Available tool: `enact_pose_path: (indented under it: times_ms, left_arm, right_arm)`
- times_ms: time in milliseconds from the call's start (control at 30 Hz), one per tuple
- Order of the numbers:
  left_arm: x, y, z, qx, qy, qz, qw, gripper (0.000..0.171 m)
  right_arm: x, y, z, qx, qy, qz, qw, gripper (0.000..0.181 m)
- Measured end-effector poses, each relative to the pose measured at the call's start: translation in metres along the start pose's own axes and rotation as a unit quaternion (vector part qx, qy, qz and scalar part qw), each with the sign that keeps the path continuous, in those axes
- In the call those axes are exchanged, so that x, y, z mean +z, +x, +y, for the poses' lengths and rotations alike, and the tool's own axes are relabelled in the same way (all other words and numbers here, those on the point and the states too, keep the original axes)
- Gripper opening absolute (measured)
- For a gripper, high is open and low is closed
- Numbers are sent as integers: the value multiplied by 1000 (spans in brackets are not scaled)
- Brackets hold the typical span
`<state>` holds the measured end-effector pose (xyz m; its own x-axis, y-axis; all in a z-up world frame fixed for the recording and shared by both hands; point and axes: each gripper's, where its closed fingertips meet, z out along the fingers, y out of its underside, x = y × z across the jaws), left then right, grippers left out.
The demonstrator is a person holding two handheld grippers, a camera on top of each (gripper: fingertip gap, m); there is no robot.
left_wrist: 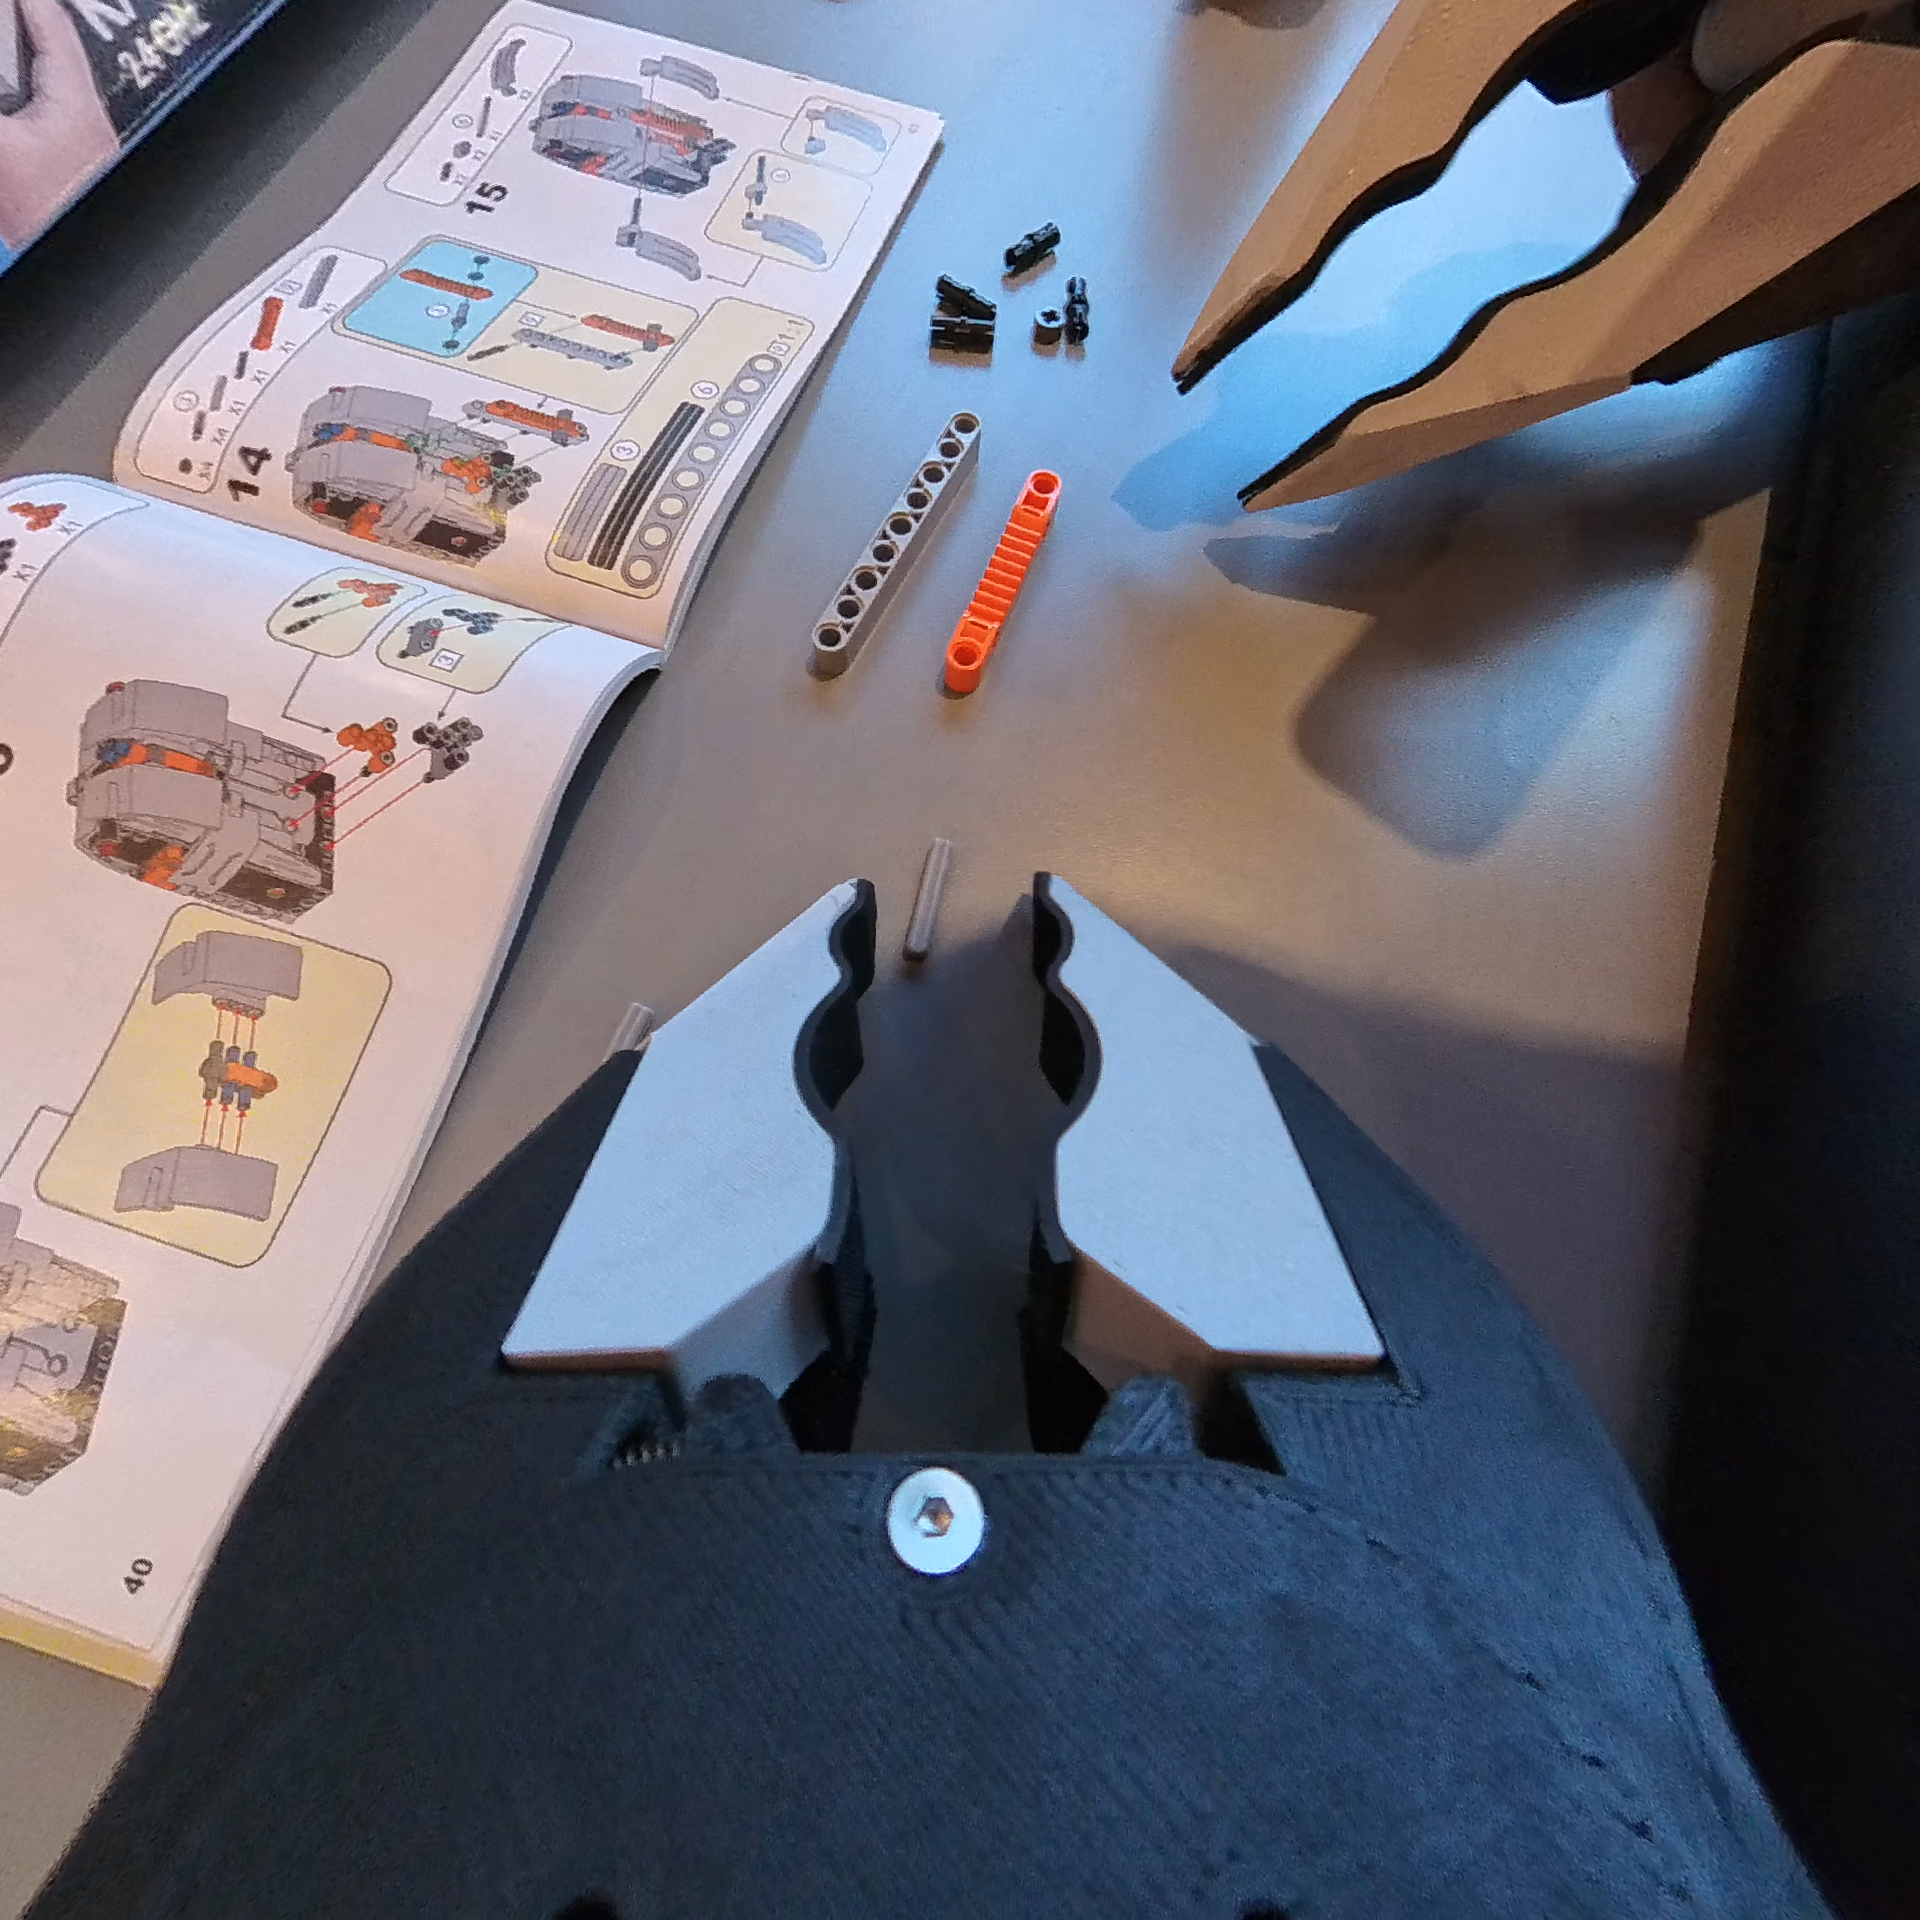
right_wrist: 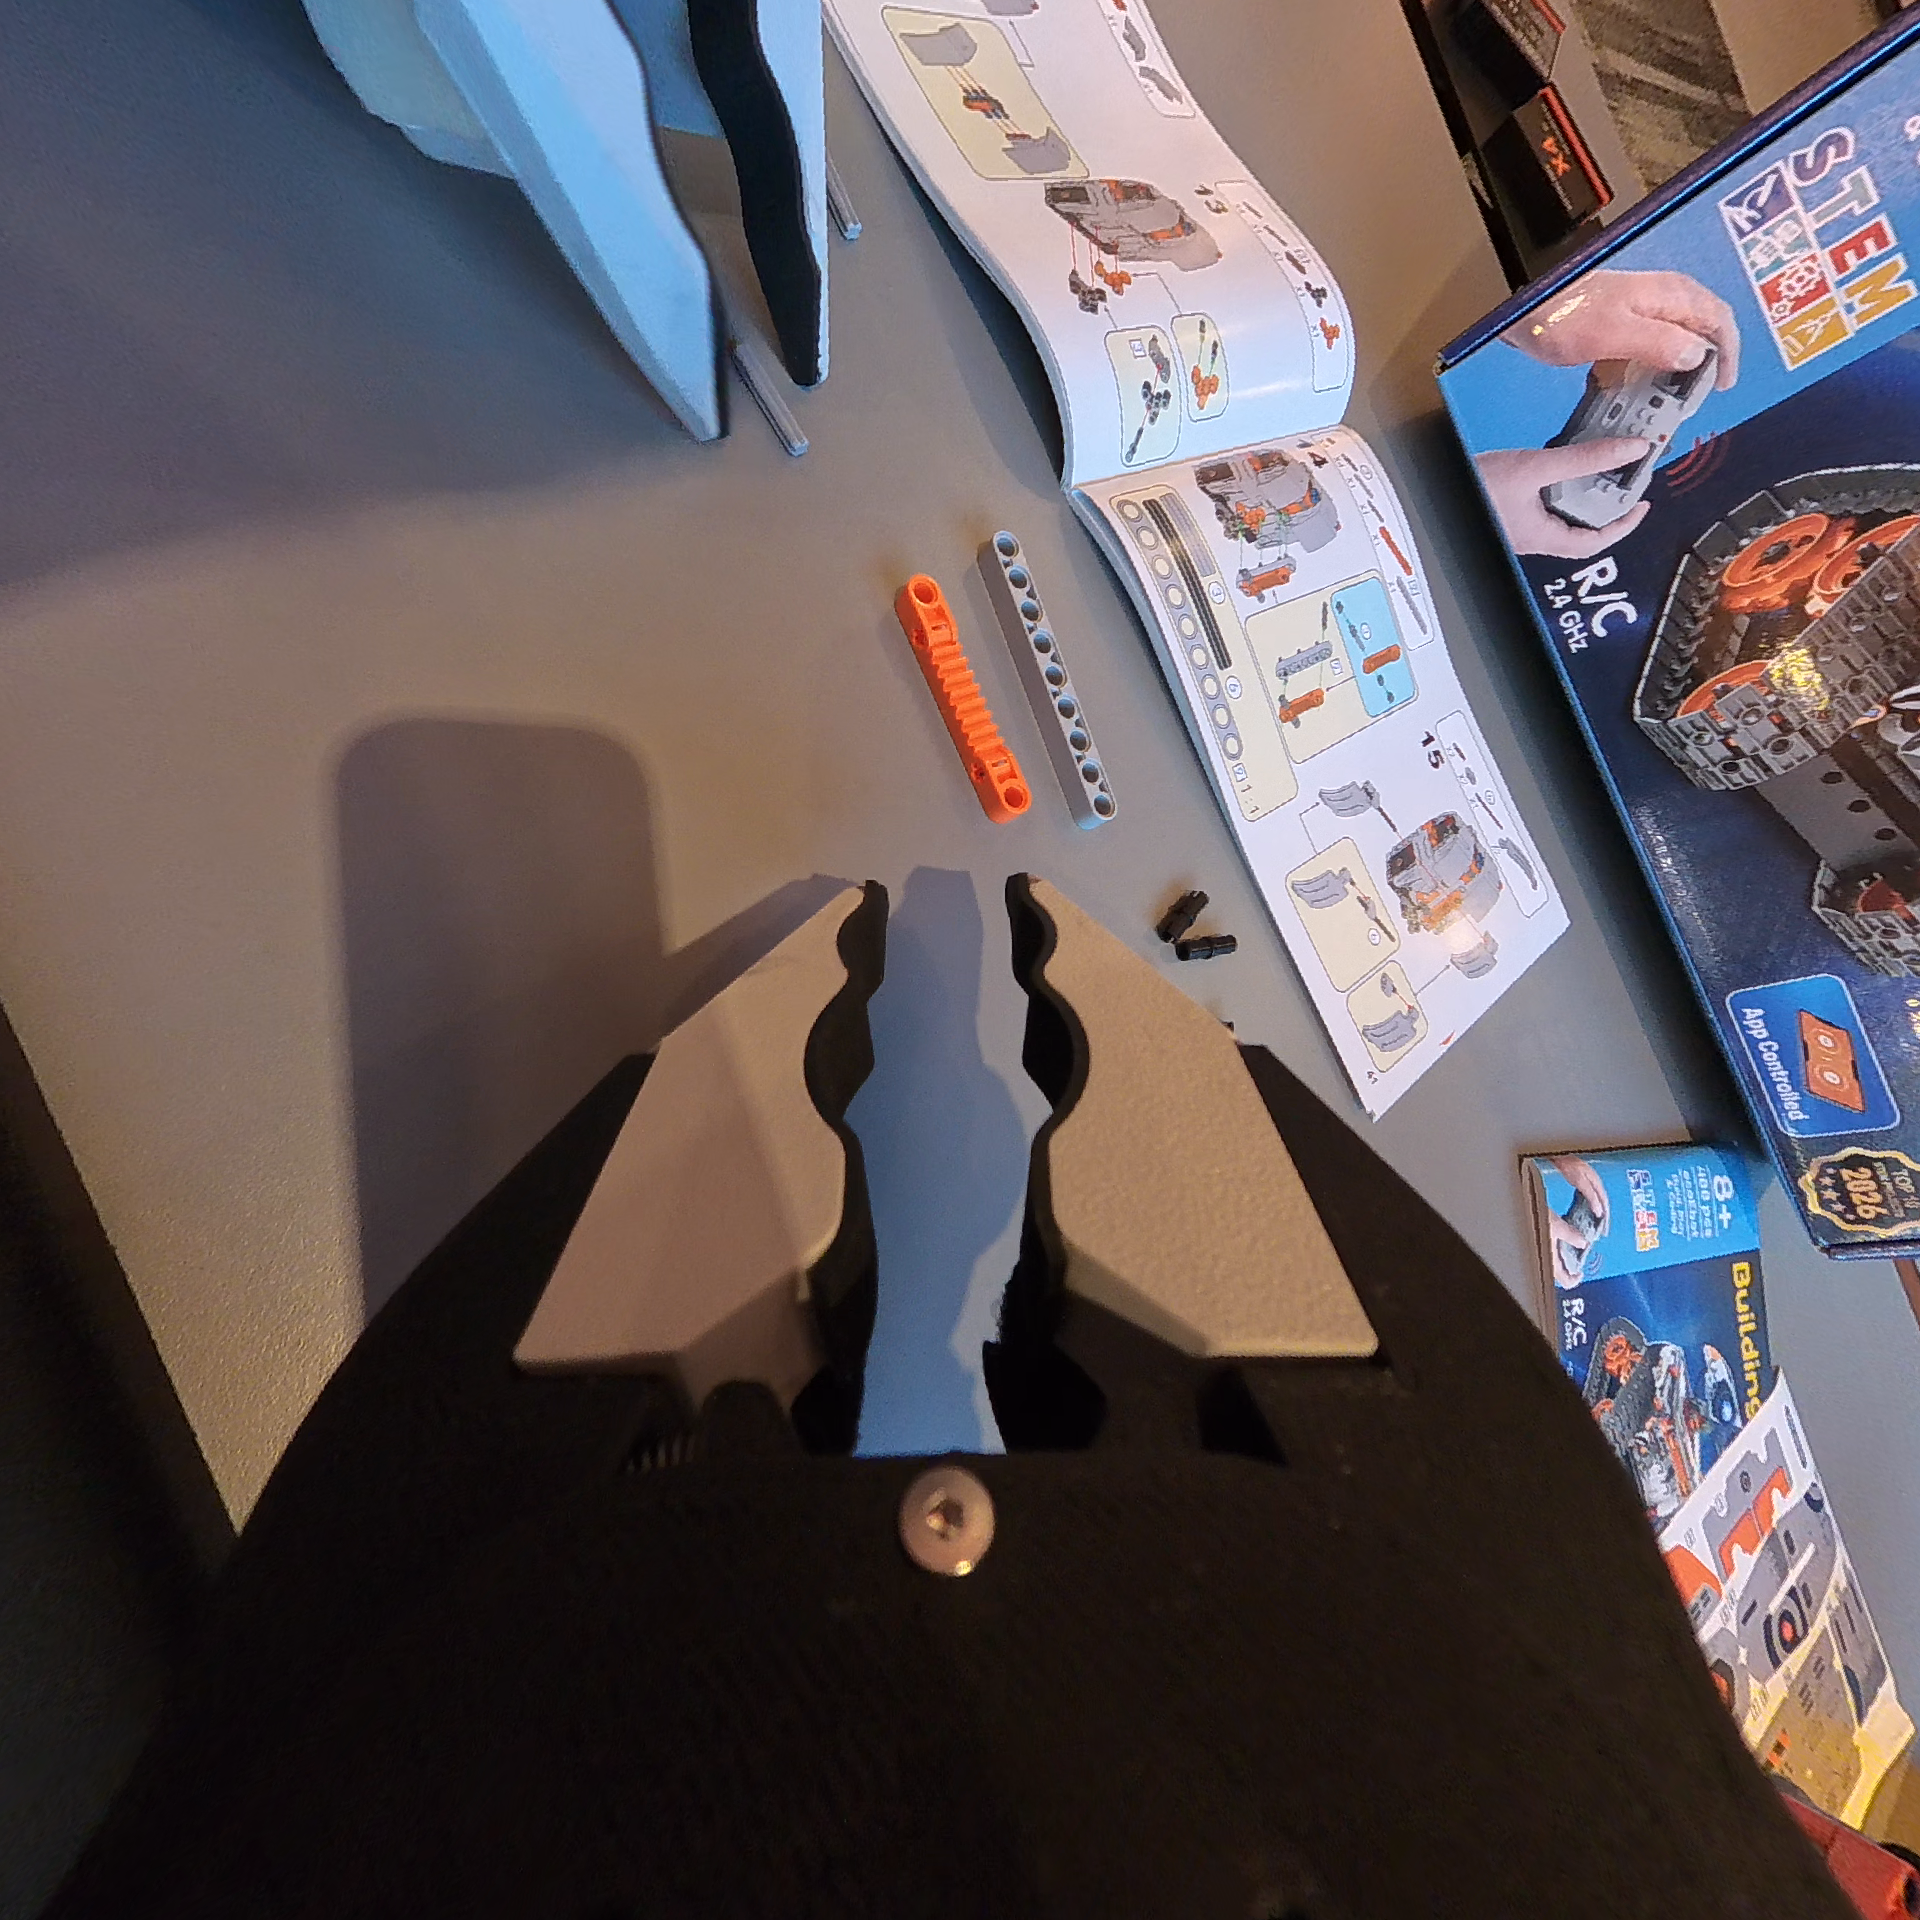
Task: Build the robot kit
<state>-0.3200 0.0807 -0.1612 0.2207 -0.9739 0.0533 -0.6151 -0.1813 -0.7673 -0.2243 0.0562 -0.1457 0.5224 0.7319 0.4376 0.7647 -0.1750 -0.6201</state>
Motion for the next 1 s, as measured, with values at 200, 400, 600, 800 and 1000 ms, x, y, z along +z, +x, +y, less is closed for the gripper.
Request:
enact_pose_path:
  times_ms: [200, 400, 600, 800, 1000]
  left_arm:
    - [-2, 3, 4, 44, -6, -6, 999, 34]
    - [-2, -2, 3, 37, -6, -19, 999, 22]
    - [0, -3, 2, 61, -6, -33, 998, 10]
    - [2, 0, 0, 115, -6, -63, 991, 1]
    - [1, 0, 1, 111, -6, -69, 991, 1]
  right_arm:
    - [0, 0, 0, -1, 0, -1, 1000, 22]
    - [-1, -1, 0, -3, 0, 0, 1000, 22]
    - [-1, 0, -1, -5, 1, 2, 1000, 22]
    - [1, -4, 0, -13, -4, -4, 1000, 22]
    - [2, -4, 2, -14, -7, -3, 1000, 22]
